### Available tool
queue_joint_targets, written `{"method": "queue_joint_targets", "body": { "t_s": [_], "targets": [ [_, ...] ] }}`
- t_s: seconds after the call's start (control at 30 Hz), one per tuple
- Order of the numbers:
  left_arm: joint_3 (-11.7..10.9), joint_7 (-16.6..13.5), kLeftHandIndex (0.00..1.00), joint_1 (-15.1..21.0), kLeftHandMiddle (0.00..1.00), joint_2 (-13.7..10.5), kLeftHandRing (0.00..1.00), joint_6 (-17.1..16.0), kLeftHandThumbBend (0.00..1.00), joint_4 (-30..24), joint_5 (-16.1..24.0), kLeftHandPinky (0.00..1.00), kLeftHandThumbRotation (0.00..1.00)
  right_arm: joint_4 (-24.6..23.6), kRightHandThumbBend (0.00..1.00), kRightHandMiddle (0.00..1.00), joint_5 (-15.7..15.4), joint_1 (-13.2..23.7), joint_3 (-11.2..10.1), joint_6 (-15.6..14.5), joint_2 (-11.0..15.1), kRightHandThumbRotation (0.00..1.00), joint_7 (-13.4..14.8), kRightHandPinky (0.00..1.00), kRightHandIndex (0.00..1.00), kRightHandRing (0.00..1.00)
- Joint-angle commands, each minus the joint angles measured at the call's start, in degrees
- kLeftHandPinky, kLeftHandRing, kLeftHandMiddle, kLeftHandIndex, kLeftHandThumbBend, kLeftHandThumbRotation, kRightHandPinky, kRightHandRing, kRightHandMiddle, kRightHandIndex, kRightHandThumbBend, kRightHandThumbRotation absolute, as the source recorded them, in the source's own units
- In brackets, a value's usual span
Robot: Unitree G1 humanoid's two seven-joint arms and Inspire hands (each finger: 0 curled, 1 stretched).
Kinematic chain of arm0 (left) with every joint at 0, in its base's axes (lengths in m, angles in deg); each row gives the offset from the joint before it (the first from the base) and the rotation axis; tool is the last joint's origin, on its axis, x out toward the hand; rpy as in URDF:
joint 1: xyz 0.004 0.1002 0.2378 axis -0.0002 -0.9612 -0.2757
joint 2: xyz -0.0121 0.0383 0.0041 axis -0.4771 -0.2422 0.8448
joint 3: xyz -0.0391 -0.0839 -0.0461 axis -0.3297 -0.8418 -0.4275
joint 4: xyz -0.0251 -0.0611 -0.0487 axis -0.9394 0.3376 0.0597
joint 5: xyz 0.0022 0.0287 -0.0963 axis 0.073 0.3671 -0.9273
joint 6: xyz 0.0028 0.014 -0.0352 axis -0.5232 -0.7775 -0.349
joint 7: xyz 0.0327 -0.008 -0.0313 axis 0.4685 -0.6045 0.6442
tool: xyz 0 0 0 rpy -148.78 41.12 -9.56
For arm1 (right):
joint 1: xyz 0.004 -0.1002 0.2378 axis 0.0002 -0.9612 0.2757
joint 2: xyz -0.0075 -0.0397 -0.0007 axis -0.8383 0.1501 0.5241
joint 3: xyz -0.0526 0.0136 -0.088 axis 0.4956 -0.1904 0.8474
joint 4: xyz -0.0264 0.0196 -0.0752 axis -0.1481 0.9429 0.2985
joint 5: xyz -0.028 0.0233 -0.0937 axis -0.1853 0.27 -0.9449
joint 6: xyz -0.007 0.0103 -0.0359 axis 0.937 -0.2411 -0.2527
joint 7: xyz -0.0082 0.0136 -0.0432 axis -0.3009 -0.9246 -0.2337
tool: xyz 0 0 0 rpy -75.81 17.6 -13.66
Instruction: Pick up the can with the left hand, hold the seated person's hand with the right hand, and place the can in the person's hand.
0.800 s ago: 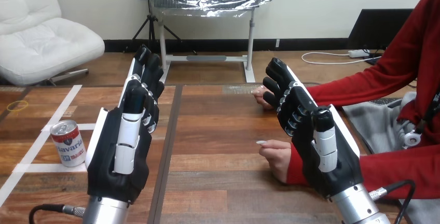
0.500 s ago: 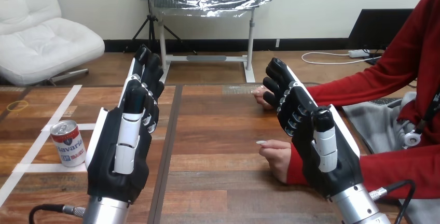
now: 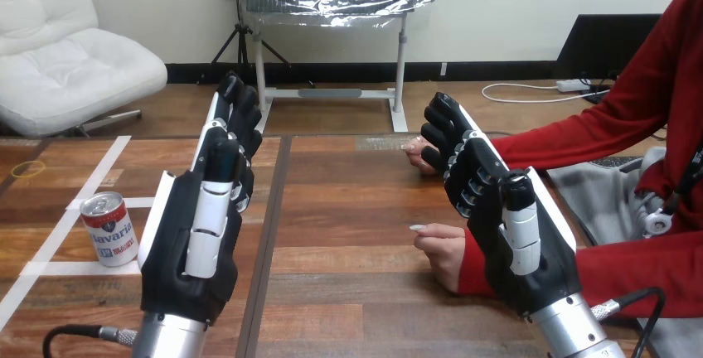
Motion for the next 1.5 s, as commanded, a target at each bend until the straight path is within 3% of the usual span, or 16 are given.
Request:
{"method": "queue_joint_targets", "body": {
  "t_s": [0.0, 0.27, 0.43, 0.87, 1.47],
  "targets": [
    [-1.24, -0.95, 1.00, 6.38, 1.00, -1.21, 1.00, -1.75, 0.56, -0.80, 1.39, 1.00, 0.89, -1.61, 0.97, 0.98, 0.62, 2.67, -0.23, 0.08, 0.39, 1.00, 0.17, 0.98, 0.98, 0.98],
    [-3.47, -2.20, 1.00, 10.75, 1.00, -3.02, 1.00, -2.80, 0.58, 0.72, 2.22, 1.00, 0.87, -1.28, 0.96, 0.99, 1.10, 2.74, 0.05, 0.55, 0.59, 1.00, -1.01, 0.99, 0.98, 0.99],
    [-4.78, -2.93, 1.00, 12.88, 1.00, -4.10, 1.00, -2.46, 0.65, 1.34, 2.26, 1.00, 0.86, -1.57, 0.97, 0.99, 1.18, 2.51, 0.04, 0.30, 0.58, 1.00, -1.35, 1.00, 0.98, 1.00],
    [-8.62, -3.56, 1.00, 19.57, 1.00, -7.02, 1.00, -5.27, 0.77, 7.05, 2.02, 1.00, 0.88, -1.64, 0.96, 0.99, 0.72, 2.29, -0.09, 0.97, 0.50, 1.00, -1.84, 0.99, 0.98, 0.98],
    [-11.99, -3.77, 1.00, 24.96, 1.00, -11.50, 1.00, -3.44, 0.89, 13.59, 2.02, 1.00, 0.85, -2.43, 0.94, 0.97, 0.64, 1.96, 0.03, 0.29, 1.05, 1.00, -2.60, 0.99, 0.97, 0.98]
  ]
}}
